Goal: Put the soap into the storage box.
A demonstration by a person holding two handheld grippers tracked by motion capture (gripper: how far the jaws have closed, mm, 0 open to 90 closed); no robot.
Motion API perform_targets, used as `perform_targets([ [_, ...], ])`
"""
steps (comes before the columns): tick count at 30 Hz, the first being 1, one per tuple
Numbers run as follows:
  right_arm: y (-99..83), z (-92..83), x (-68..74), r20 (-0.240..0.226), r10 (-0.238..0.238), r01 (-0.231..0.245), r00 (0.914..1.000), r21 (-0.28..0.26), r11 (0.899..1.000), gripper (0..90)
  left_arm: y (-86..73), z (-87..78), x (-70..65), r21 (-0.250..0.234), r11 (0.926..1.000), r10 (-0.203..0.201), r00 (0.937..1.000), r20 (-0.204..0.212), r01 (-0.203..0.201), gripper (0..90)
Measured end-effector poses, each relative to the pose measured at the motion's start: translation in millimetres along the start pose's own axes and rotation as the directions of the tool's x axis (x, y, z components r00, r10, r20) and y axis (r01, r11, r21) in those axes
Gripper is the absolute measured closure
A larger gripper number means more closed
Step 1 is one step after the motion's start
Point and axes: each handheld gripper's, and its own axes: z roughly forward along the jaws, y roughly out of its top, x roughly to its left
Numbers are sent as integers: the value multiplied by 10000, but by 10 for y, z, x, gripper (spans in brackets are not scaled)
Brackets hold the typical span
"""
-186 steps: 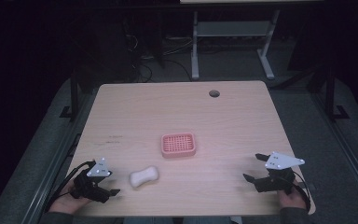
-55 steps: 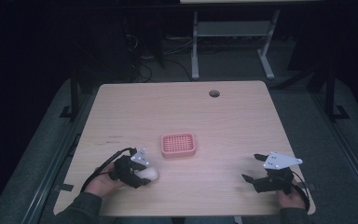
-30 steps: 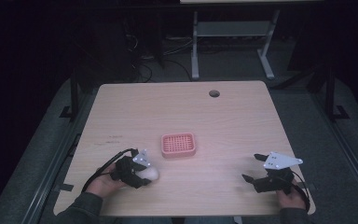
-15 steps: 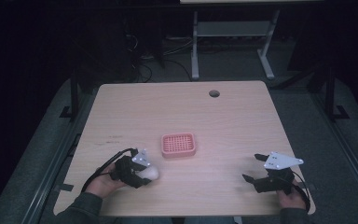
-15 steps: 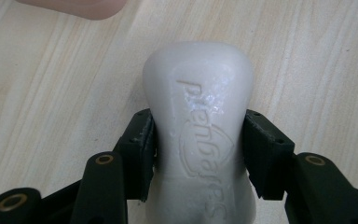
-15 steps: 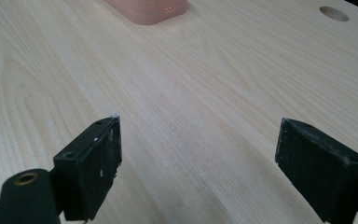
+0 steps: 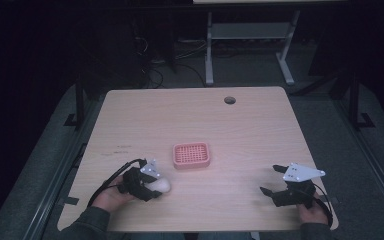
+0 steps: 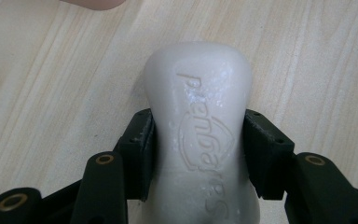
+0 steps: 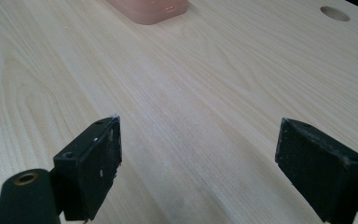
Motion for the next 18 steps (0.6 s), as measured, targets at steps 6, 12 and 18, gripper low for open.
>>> perform_targets([
  [6, -3, -7, -1, 18, -27, 27, 10000, -16, 10000, 137, 13, 4, -23, -39, 10000, 87, 10000, -36, -87, 495],
  [12, -7, -17, -6, 24, 22, -21, 10000, -43, 10000, 137, 34, -56, -17, -184, 9998, 112, 9998, -173, -115, 495],
  [18, -10, -23, -8, 59, 58, -57, 10000, -78, 10000, 137, 75, -120, -18, -269, 9995, 179, 9996, -231, -185, 495],
])
